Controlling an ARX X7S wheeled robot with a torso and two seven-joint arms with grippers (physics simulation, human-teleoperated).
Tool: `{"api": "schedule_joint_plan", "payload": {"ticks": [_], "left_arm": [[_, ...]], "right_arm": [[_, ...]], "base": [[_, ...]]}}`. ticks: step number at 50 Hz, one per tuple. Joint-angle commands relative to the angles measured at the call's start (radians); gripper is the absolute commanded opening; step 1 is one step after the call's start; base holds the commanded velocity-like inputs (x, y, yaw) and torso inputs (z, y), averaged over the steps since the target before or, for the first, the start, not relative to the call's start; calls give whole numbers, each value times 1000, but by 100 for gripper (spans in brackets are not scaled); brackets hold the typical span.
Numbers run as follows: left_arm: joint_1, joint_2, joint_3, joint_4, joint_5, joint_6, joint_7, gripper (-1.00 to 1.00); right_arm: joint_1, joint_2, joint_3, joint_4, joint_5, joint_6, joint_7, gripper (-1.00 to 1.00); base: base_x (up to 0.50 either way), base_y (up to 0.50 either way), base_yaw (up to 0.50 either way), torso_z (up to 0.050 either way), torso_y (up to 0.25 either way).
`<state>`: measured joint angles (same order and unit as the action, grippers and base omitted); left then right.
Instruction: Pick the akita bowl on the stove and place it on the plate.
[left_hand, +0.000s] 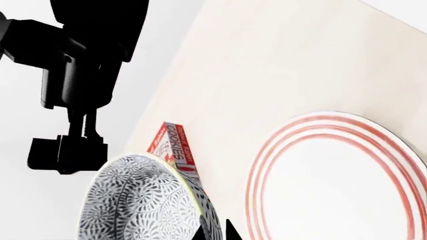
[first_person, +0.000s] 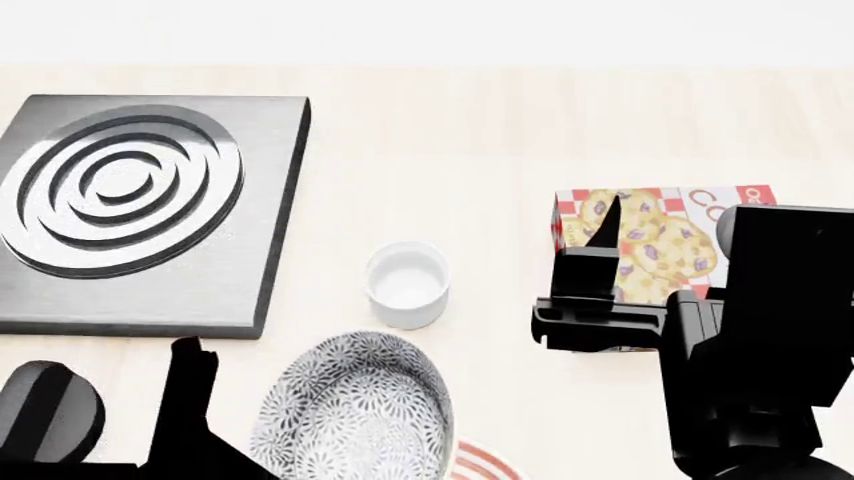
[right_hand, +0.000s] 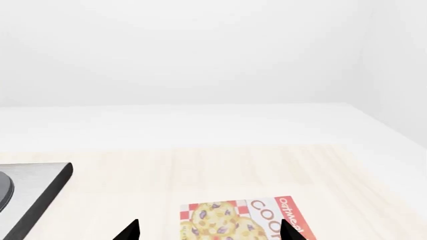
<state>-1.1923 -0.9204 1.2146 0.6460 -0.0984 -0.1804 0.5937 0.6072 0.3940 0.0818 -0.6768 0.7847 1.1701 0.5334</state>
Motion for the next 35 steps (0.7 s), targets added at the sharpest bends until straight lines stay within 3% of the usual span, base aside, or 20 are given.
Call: {"api": "schedule_joint_plan", "payload": {"ticks": [1, 13, 35], "left_arm": [[1, 49, 10, -37, 21, -19, -11, -100], [36, 73, 30, -36, 34, -48, -41, -100], [12, 76, 74, -8, 37, -125, 51, -100]], "right_arm": [[0, 3, -2, 2, 5, -3, 4, 100], [-3, 6, 0, -3, 13, -3, 11, 100], [2, 11, -3, -1, 26, -2, 21, 100]], "base": [[0, 0, 0, 0, 0], [0, 0, 0, 0, 0], [0, 0, 0, 0, 0]]}}
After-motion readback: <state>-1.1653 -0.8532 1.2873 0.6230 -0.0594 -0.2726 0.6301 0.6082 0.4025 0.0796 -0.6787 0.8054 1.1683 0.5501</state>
